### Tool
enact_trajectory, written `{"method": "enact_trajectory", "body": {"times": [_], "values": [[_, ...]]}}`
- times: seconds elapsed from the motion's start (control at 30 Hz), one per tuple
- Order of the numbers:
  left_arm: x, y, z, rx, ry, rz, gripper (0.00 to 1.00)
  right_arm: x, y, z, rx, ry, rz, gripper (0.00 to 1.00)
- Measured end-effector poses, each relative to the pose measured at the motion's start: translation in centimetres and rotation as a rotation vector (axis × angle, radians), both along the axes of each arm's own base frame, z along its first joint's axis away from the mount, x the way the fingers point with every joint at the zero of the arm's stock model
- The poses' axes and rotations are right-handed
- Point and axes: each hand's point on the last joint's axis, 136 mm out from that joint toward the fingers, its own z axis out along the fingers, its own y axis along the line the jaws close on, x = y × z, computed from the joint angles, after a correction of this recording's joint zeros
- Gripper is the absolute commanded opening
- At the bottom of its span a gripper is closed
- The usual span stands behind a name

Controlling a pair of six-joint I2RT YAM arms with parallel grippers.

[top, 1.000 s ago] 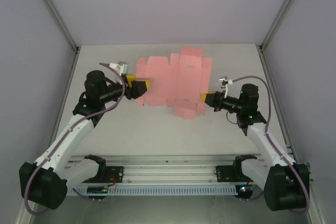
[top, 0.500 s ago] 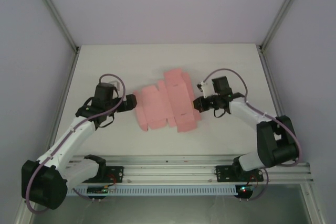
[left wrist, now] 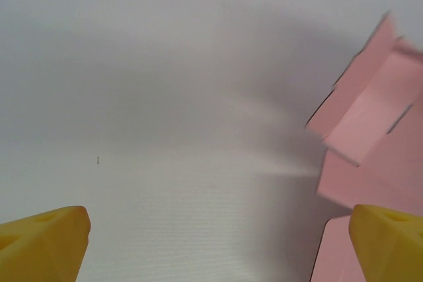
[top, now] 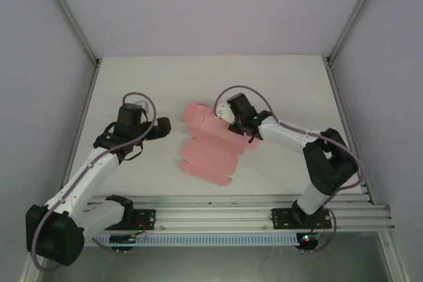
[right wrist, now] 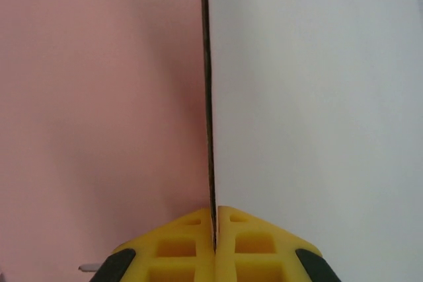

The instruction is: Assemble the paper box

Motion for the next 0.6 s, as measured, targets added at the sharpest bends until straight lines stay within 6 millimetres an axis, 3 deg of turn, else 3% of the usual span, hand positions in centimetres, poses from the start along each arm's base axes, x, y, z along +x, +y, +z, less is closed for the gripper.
{"method": "enact_trajectory", "body": {"times": [0.23,0.6], "values": [[0.2,0.4,0.3,-0.025,-0.003,0.019,1.0,1.5,2.8,1.9,-0.124,-0.238,0.144,0.0],[2.8,-0.2,-0.2,-0.124,0.021,0.02,1.0,0.3,5.5,2.7,-0.228,-0.443,0.276,0.0]]}}
